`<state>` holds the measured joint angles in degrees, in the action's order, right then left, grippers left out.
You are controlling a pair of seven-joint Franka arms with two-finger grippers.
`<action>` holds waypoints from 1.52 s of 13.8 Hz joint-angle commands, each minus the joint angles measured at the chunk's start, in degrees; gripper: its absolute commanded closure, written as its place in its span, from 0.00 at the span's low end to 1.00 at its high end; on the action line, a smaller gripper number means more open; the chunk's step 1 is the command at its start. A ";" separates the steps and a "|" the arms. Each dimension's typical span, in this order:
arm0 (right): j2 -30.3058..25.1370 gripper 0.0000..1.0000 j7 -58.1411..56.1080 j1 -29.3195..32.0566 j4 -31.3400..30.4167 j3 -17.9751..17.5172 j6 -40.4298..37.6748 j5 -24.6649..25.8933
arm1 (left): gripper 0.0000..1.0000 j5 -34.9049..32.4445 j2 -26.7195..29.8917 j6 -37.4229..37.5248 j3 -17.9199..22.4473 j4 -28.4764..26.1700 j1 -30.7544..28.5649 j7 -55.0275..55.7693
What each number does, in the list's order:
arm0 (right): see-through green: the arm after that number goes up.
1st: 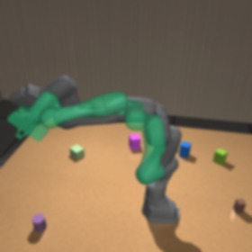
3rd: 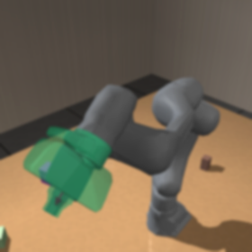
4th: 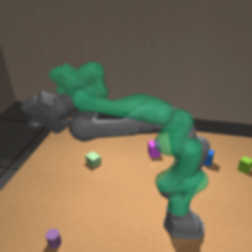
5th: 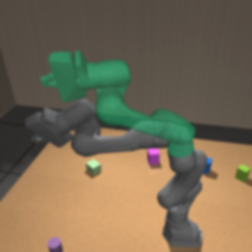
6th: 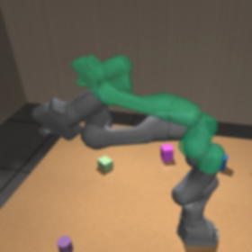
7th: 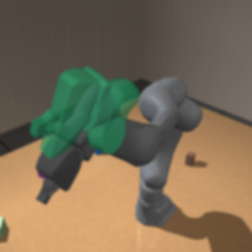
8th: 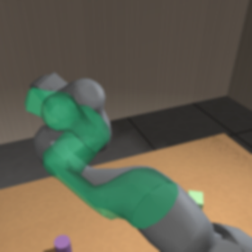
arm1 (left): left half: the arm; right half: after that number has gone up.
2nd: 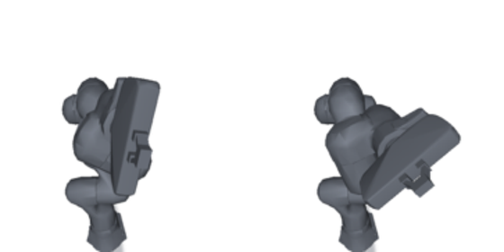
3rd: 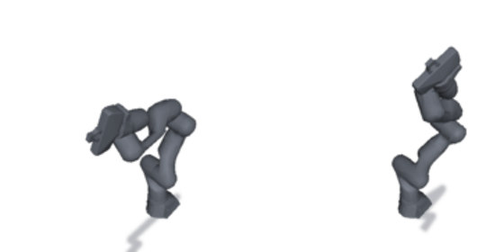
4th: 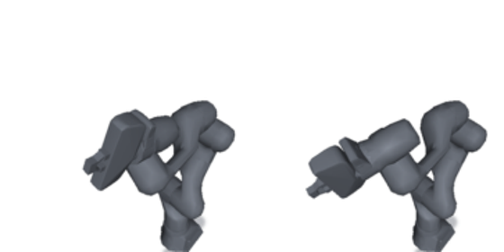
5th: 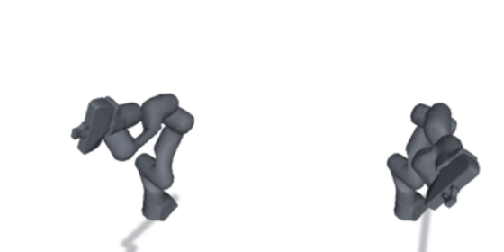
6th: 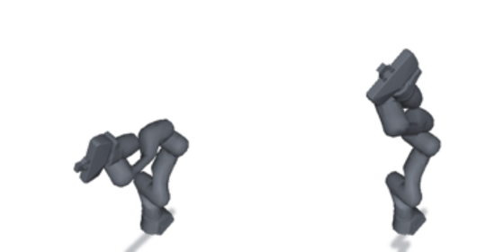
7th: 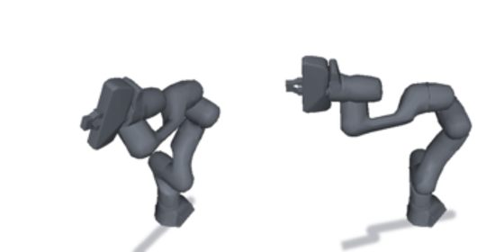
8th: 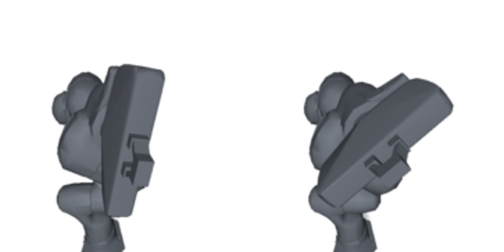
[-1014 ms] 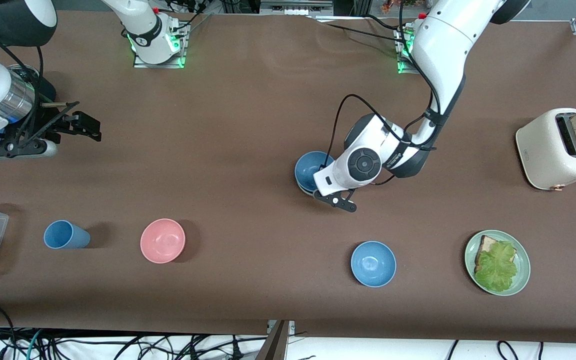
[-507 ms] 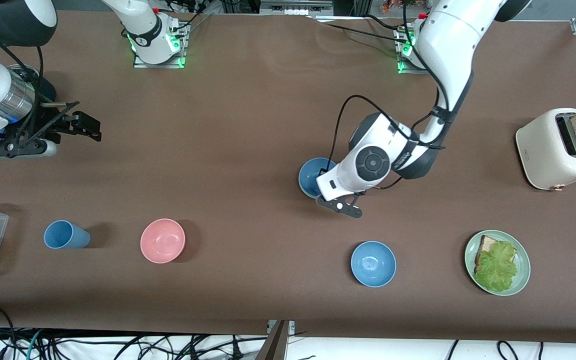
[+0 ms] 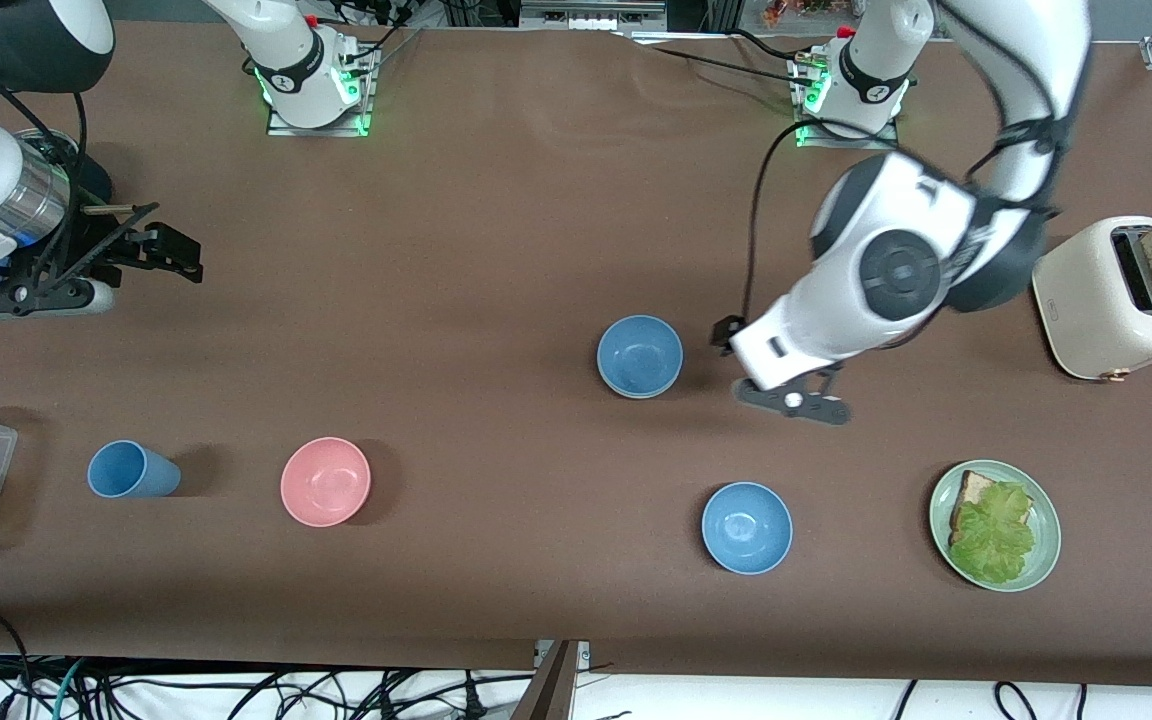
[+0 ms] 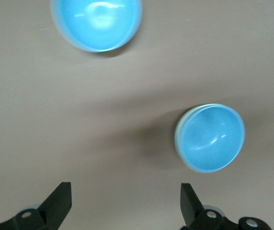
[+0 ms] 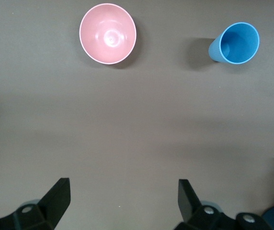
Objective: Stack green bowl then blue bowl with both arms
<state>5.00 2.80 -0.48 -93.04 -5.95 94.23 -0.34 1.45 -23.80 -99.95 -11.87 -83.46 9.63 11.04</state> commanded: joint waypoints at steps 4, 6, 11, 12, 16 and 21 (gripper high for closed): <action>0.09 0.01 -0.34 0.56 0.66 -0.47 -0.72 0.08 | 0.00 -2.14 10.00 10.73 0.00 1.08 -12.34 -12.93; 0.01 0.01 -0.08 0.56 0.75 -0.56 -0.63 0.17 | 0.00 -6.44 13.24 10.48 0.62 -0.82 -11.74 -15.53; 0.09 0.01 -0.43 0.56 0.75 -0.47 -0.45 0.17 | 0.00 -5.07 21.52 7.84 6.85 -9.27 -6.02 -5.09; 0.09 0.01 -0.52 0.56 0.75 -0.47 -0.45 0.17 | 0.00 -4.97 21.26 7.93 6.86 -9.36 -6.11 -6.29; 0.00 0.01 -0.25 0.56 0.66 -0.47 -0.37 0.08 | 0.00 -4.18 19.85 8.37 6.68 -7.95 -6.64 -6.82; 0.01 0.01 -0.16 0.56 0.75 -0.47 -0.37 0.08 | 0.00 -3.91 19.33 8.55 6.42 -7.07 -6.46 -6.56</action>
<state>5.01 2.76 -0.46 -93.01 -5.95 94.24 -0.34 -3.35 -4.32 -91.16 -5.45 -91.21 2.99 3.99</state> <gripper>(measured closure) 0.004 0.000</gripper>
